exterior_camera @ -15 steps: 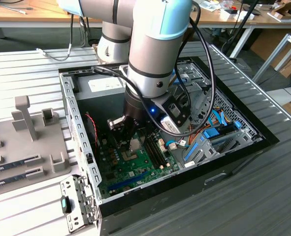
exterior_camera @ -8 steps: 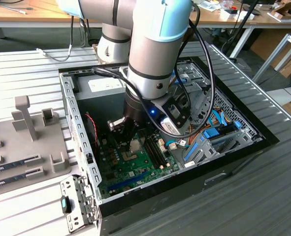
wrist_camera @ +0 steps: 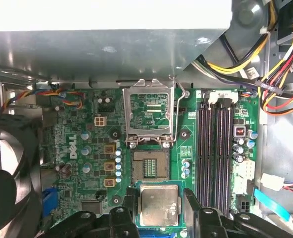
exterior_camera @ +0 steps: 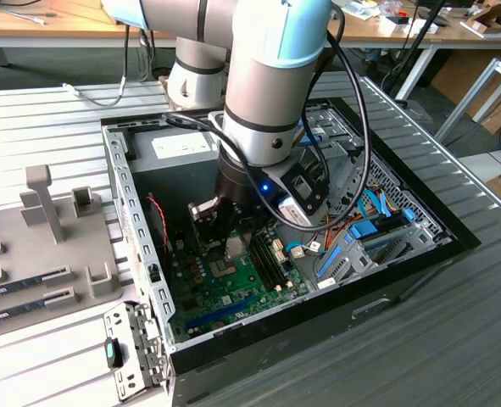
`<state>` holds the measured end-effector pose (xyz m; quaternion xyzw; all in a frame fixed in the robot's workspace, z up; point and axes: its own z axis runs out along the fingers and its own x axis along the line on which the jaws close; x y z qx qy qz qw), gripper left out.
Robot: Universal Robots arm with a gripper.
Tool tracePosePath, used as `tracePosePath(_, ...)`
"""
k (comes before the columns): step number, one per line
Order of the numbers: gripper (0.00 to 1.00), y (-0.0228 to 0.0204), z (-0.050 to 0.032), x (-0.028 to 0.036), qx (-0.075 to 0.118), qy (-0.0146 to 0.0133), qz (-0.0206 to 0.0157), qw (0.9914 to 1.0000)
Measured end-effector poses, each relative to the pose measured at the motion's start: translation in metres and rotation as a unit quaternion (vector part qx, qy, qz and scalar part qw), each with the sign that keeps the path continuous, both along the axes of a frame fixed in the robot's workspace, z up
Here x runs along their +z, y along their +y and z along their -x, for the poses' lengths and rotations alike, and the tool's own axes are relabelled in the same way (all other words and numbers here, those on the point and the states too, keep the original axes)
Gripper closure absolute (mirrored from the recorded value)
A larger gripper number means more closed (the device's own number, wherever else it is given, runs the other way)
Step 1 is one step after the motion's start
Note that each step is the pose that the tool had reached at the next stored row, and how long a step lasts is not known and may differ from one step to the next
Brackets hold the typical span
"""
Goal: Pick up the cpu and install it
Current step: 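Pick up the cpu and move it towards the insertion slot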
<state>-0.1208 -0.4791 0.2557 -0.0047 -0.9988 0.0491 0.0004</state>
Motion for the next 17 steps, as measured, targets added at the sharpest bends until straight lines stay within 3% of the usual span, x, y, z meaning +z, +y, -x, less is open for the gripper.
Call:
tracePosePath(10, 0.53, 0.0025, -0.0162, -0.0009, 0.000, 0.0000, 0.0000, 1.00000)
tracePosePath(17, 0.53, 0.0031, -0.0220, -0.0011, 0.000, 0.0000, 0.0000, 1.00000)
